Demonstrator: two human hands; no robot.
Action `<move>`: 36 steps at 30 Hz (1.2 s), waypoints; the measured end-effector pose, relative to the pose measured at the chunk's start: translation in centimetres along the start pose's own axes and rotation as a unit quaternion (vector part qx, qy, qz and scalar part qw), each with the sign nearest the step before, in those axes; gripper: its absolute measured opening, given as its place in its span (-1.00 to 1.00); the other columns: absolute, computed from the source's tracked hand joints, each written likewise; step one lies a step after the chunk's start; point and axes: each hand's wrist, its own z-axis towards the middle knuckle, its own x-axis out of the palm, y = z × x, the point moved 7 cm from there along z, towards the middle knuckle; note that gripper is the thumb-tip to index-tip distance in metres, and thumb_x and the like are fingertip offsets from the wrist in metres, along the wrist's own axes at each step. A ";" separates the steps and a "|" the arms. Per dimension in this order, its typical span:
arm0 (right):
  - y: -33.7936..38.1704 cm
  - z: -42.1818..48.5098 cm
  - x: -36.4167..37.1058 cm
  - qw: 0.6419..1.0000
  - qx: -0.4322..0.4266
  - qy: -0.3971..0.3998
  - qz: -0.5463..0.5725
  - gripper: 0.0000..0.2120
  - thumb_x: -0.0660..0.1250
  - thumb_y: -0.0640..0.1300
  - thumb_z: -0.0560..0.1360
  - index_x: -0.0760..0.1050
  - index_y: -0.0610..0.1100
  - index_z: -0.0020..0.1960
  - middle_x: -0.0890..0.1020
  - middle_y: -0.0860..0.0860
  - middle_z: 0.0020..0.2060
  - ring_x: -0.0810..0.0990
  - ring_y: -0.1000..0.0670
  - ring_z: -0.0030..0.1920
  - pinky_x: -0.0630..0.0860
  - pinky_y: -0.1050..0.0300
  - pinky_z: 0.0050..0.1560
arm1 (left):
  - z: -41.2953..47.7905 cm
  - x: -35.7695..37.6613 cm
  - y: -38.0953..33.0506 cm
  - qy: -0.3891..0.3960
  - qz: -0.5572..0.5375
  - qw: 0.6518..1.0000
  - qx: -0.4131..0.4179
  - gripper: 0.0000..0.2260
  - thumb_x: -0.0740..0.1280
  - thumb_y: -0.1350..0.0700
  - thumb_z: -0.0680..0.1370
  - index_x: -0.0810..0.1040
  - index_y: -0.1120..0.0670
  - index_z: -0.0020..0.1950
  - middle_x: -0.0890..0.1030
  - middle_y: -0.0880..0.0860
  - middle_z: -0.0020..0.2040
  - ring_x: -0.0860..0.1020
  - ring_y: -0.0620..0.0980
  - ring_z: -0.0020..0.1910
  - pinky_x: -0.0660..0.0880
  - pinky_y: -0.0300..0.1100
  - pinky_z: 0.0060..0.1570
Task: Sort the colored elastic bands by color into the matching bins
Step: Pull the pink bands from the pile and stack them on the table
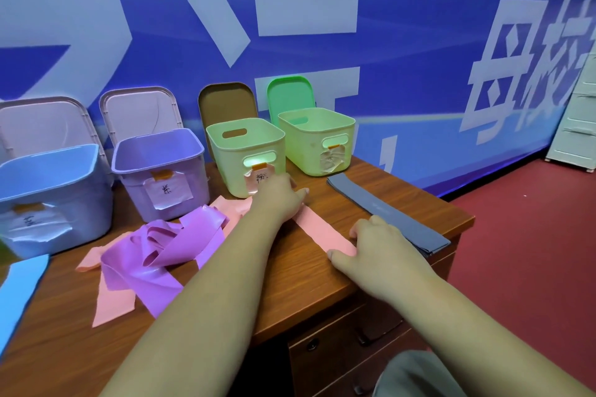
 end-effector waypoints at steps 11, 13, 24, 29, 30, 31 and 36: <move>6.2 2.0 -0.4 0.992 -0.103 -0.033 0.059 -0.81 0.24 0.09 0.63 0.60 0.08 0.10 0.49 0.11 -0.01 0.51 0.03 0.10 0.56 0.01 0.16 | -3.9 -7.7 3.7 0.097 0.117 0.988 0.018 -0.82 0.45 0.07 0.48 0.72 0.10 0.02 0.73 0.10 -0.04 0.69 0.12 -0.06 0.65 -0.06 -0.09; 7.8 2.6 0.7 0.990 -0.119 -0.025 0.065 -0.80 0.22 0.05 0.65 0.61 0.06 0.08 0.50 0.09 -0.02 0.54 0.00 0.07 0.58 -0.03 0.14 | -5.6 -7.3 5.1 0.144 0.102 0.984 0.026 -0.77 0.49 0.01 0.51 0.71 0.04 0.13 0.73 0.03 0.03 0.69 0.05 -0.02 0.65 -0.09 0.02; 13.4 4.5 7.0 0.984 -0.125 0.007 0.124 -0.79 0.25 0.12 0.61 0.59 0.05 0.06 0.61 0.06 0.00 0.54 -0.05 0.08 0.55 -0.05 0.14 | -8.7 -7.4 11.4 -0.032 0.078 0.996 -0.001 -0.78 0.31 0.01 0.61 0.66 0.04 0.17 0.60 0.13 0.08 0.62 0.17 0.06 0.52 -0.03 0.01; 13.3 4.2 7.3 0.979 -0.158 -0.010 0.132 -0.83 0.30 0.07 0.56 0.58 0.14 0.12 0.53 0.14 -0.02 0.54 0.03 0.05 0.56 -0.02 0.10 | -8.9 -8.2 11.9 -0.094 0.050 0.994 0.002 -0.86 0.34 0.11 0.55 0.69 0.03 0.02 0.52 0.11 -0.06 0.56 0.17 -0.03 0.46 -0.05 -0.09; 13.2 4.2 7.3 0.978 -0.158 -0.009 0.138 -0.84 0.30 0.06 0.55 0.58 0.15 0.11 0.52 0.15 -0.04 0.54 0.05 0.03 0.57 -0.02 0.09 | -8.9 -8.6 11.9 -0.105 0.038 0.994 -0.003 -0.86 0.34 0.12 0.54 0.69 0.02 0.01 0.49 0.08 -0.07 0.55 0.16 -0.04 0.45 -0.06 -0.09; 13.2 4.3 7.4 0.977 -0.156 -0.008 0.142 -0.84 0.30 0.06 0.55 0.59 0.15 0.10 0.52 0.15 -0.06 0.54 0.06 0.02 0.57 -0.03 0.09 | -9.0 -9.0 11.9 -0.118 0.025 0.993 -0.006 -0.86 0.35 0.13 0.53 0.70 0.00 0.00 0.47 0.06 -0.06 0.55 0.13 -0.04 0.45 -0.07 -0.07; 13.2 4.3 7.2 0.972 -0.158 -0.023 0.172 -0.83 0.31 0.09 0.57 0.59 0.12 0.13 0.53 0.15 -0.03 0.55 0.09 0.01 0.58 -0.03 0.11 | -9.9 -11.5 11.5 -0.188 -0.125 0.974 -0.006 -0.92 0.32 0.07 0.62 0.60 -0.05 0.04 0.61 -0.05 -0.03 0.59 -0.05 -0.01 0.43 -0.20 -0.11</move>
